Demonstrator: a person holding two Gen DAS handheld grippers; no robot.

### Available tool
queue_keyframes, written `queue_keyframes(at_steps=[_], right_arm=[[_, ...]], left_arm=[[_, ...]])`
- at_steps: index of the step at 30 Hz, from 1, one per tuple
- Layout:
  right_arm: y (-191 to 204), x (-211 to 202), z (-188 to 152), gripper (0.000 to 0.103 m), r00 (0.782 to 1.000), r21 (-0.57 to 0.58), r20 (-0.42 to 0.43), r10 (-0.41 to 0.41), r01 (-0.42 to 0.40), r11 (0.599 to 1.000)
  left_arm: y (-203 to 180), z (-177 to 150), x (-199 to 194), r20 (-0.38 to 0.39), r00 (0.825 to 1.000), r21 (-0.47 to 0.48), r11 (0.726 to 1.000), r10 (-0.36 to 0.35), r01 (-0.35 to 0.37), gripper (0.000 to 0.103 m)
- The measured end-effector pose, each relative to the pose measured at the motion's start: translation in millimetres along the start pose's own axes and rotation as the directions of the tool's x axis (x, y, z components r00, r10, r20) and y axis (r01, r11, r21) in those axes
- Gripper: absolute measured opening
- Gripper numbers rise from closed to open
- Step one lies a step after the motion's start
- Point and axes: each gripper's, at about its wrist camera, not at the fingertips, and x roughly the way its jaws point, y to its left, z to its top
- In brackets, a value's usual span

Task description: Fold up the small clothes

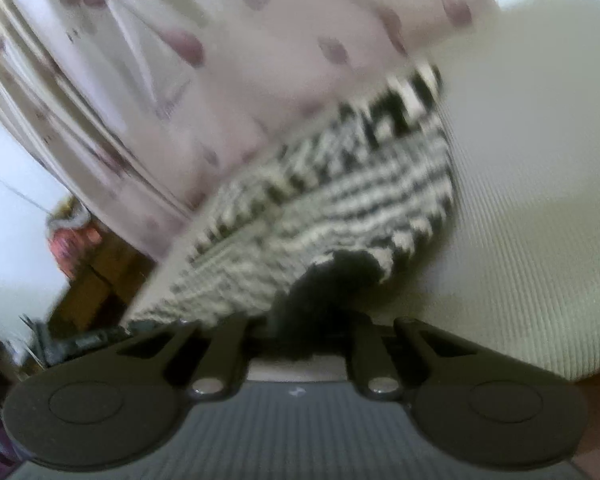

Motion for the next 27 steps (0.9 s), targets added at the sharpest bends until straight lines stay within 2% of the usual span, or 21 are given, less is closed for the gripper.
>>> queue_keyframes(at_steps=[4, 7, 13, 20, 24, 27], right_arm=[[8.3, -8.8, 32.5, 0.011, 0.995, -0.002, 0.076, 0.063, -0.063, 0.998], [10.9, -3.8, 61.9, 0.011, 0.99, -0.016, 0.112, 0.085, -0.084, 0.996], [-4.1, 27.4, 128.7, 0.011, 0.984, 0.003, 0.161, 0.081, -0.082, 0.997], [-44.9, 92.4, 196.7, 0.011, 0.987, 0.109, 0.158, 0.02, -0.037, 0.993], [-71.8, 125.2, 218.9, 0.011, 0.985, 0.189, 0.169, -0.028, -0.005, 0.982], [-97.2, 139.5, 224.4, 0.01, 0.979, 0.247, 0.186, -0.08, 0.033, 0.968]], left_arm=[[-12.2, 25.7, -1.3, 0.105, 0.994, 0.031, 0.999, 0.011, -0.014, 0.007], [-14.9, 51.6, 5.7, 0.181, 0.983, 0.023, 0.999, 0.022, -0.026, 0.007], [-2.5, 116.0, 53.8, 0.264, 0.96, -0.045, 0.996, 0.092, -0.083, 0.007], [25.8, 167.0, 139.4, 0.255, 0.946, -0.071, 0.98, 0.199, -0.187, 0.008], [53.9, 174.7, 180.5, 0.215, 0.932, -0.125, 0.955, 0.29, -0.269, 0.008], [70.2, 172.6, 196.9, 0.182, 0.93, -0.145, 0.944, 0.319, -0.295, 0.008]])
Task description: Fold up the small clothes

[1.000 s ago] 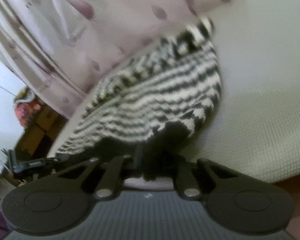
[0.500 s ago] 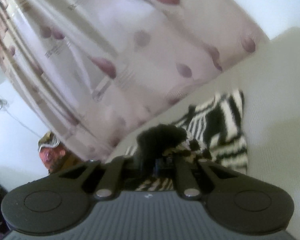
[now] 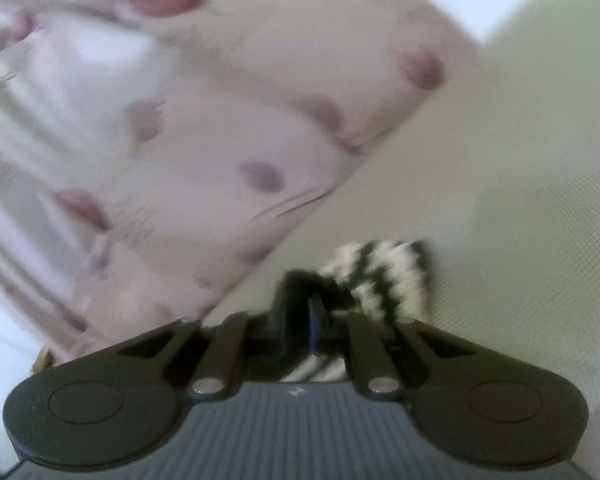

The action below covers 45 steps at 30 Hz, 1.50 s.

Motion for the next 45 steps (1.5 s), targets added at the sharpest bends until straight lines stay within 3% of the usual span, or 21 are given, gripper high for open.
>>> queue_keyframes(at_steps=[3, 4, 6, 8, 10, 13, 17, 19, 21, 22, 24, 26, 28, 32, 35, 38, 42, 45], right_arm=[[-16.6, 8.3, 1.1, 0.011, 0.999, 0.025, 0.018, -0.043, 0.042, 0.999], [-19.5, 7.6, 0.4, 0.013, 0.999, 0.038, 0.032, -0.043, 0.041, 0.998], [-19.6, 1.4, -0.5, 0.013, 0.997, 0.051, 0.076, -0.014, 0.01, 0.999], [-9.8, -7.5, -1.7, 0.014, 0.996, -0.003, 0.085, -0.037, 0.037, 0.999], [2.0, -9.9, -2.9, 0.015, 0.996, -0.084, 0.062, -0.066, 0.071, 0.994], [15.9, -2.1, -1.9, 0.024, 0.993, -0.19, 0.013, -0.122, 0.122, 0.974], [27.6, 16.9, -2.5, 0.028, 0.983, -0.287, -0.019, -0.182, 0.169, 0.943], [28.8, 30.7, -3.5, 0.036, 0.976, -0.325, -0.041, -0.212, 0.188, 0.927], [26.8, 44.9, -6.5, 0.034, 0.958, -0.356, -0.072, -0.278, 0.236, 0.904], [27.0, 48.2, -8.6, 0.025, 0.956, -0.371, -0.073, -0.284, 0.238, 0.897], [32.3, 45.5, -11.0, 0.011, 0.96, -0.393, -0.044, -0.278, 0.239, 0.888], [38.3, 33.6, -10.0, 0.01, 0.968, -0.4, 0.033, -0.249, 0.241, 0.884], [36.5, 26.9, -4.6, 0.01, 0.96, -0.375, 0.099, -0.261, 0.279, 0.884], [26.9, 43.5, -12.0, 0.011, 0.944, -0.411, 0.033, -0.329, 0.313, 0.856], [26.5, 18.4, -9.0, 0.015, 0.963, -0.279, 0.098, -0.251, 0.269, 0.922], [40.2, -9.1, -18.4, 0.015, 0.976, -0.262, 0.111, -0.187, 0.21, 0.942], [62.9, -27.7, -58.7, 0.016, 0.983, -0.406, 0.012, -0.182, 0.171, 0.898], [67.2, -28.8, -94.9, 0.016, 0.951, -0.553, -0.039, -0.308, 0.236, 0.799]], left_arm=[[5.2, -6.5, 7.1, -0.015, 1.0, 0.0, 1.0, -0.001, 0.001, 0.009], [4.1, -7.3, 7.8, -0.016, 1.0, 0.015, 1.0, 0.002, -0.002, 0.016], [4.1, -8.4, 5.9, -0.025, 0.999, 0.022, 0.999, -0.023, 0.024, 0.046], [0.8, -7.5, 0.3, 0.002, 1.0, 0.042, 0.999, -0.023, 0.023, 0.094], [-4.2, -6.9, -11.0, 0.06, 0.998, 0.055, 0.998, -0.013, 0.01, 0.103], [-7.1, -1.6, -19.5, 0.079, 0.997, 0.067, 0.998, -0.022, 0.017, 0.103], [-3.3, -0.5, -22.3, 0.07, 0.997, 0.085, 0.995, 0.043, -0.049, 0.102], [2.0, -2.7, -25.2, 0.056, 0.995, 0.095, 0.992, 0.083, -0.088, 0.102], [10.2, -4.8, -26.4, 0.025, 0.995, 0.092, 0.99, 0.101, -0.103, 0.102], [13.5, -6.3, -26.8, 0.007, 0.995, 0.089, 0.991, 0.099, -0.099, 0.1], [17.6, -10.0, -25.7, -0.023, 0.996, 0.099, 0.992, 0.081, -0.078, 0.091], [17.1, -16.3, -26.4, -0.038, 0.995, 0.142, 0.986, 0.092, -0.086, 0.073], [21.9, -22.0, -28.3, -0.065, 0.994, 0.134, 0.988, 0.085, -0.075, 0.061], [27.4, -29.9, -37.0, -0.09, 0.993, 0.102, 0.993, 0.071, -0.061, 0.039], [32.1, -31.7, -42.8, -0.119, 0.99, 0.082, 0.995, 0.07, -0.06, 0.021], [37.0, -32.0, -51.0, -0.137, 0.988, 0.067, 0.995, 0.077, -0.068, 0.018], [34.8, -36.1, -64.7, -0.162, 0.984, 0.095, 0.993, 0.081, -0.066, 0.017], [33.6, -41.2, -73.7, -0.155, 0.985, 0.124, 0.99, 0.082, -0.063, 0.017]])
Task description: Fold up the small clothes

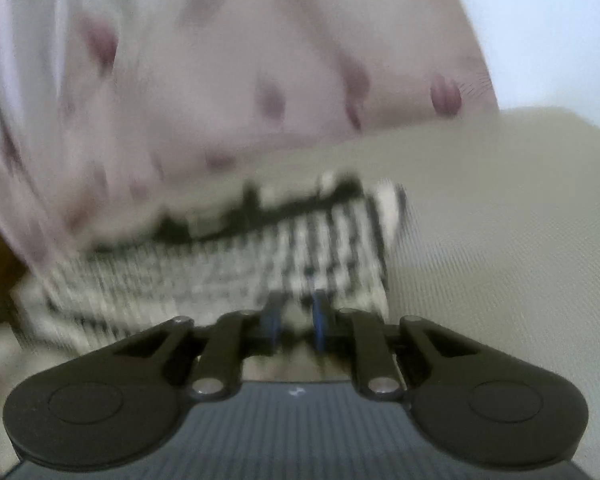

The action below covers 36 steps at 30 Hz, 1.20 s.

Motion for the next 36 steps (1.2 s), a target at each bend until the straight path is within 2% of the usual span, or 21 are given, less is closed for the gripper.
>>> queue_keyframes(at_steps=[4, 6, 8, 9, 10, 11, 15, 20, 28, 36], right_arm=[[11.5, -3.2, -14.4, 0.016, 0.999, -0.08, -0.006, -0.034, 0.034, 0.996], [7.7, -1.0, -14.5, 0.016, 1.0, -0.057, -0.005, -0.021, 0.02, 0.998], [4.1, -3.0, -16.9, 0.016, 1.0, -0.028, -0.001, -0.004, 0.003, 1.0], [3.5, -3.8, -18.0, 0.016, 1.0, -0.024, 0.002, -0.003, 0.003, 1.0], [5.3, -4.1, -19.2, 0.016, 1.0, -0.034, 0.007, -0.01, 0.011, 0.999], [7.8, -3.4, -20.5, 0.016, 1.0, -0.051, 0.01, -0.022, 0.022, 0.998], [22.4, -2.5, -23.1, 0.016, 0.997, -0.128, 0.024, -0.074, 0.077, 0.989], [22.0, -2.9, -23.5, 0.017, 0.997, -0.128, 0.026, -0.076, 0.078, 0.989], [21.4, -3.3, -23.5, 0.017, 0.997, -0.132, 0.028, -0.078, 0.081, 0.988], [20.8, -3.3, -23.8, 0.017, 0.997, -0.129, 0.028, -0.077, 0.08, 0.988]], left_arm=[[-1.9, -2.6, -0.1, 0.024, 1.0, 0.038, 0.999, -0.014, 0.013, 0.018], [-3.7, -1.8, -2.6, 0.048, 0.999, 0.021, 1.0, 0.014, -0.015, 0.03], [-6.5, -0.8, -5.9, 0.082, 0.996, 0.026, 0.999, 0.027, -0.029, 0.054], [-9.6, -0.7, -7.0, 0.098, 0.994, 0.036, 0.998, 0.056, -0.06, 0.062], [-12.7, -1.9, -7.6, 0.115, 0.989, 0.045, 0.995, 0.089, -0.094, 0.079], [-15.1, -2.4, -7.9, 0.132, 0.985, 0.051, 0.991, 0.113, -0.12, 0.088], [-16.8, -3.3, -1.5, 0.141, 0.972, 0.078, 0.976, 0.189, -0.201, 0.091], [-10.1, -3.5, 9.2, 0.103, 0.961, 0.041, 0.964, 0.258, -0.263, 0.092], [-19.5, -6.2, 11.3, 0.115, 0.946, 0.087, 0.946, 0.302, -0.312, 0.093], [-21.0, -6.5, 12.8, 0.111, 0.943, 0.095, 0.941, 0.314, -0.325, 0.094]])
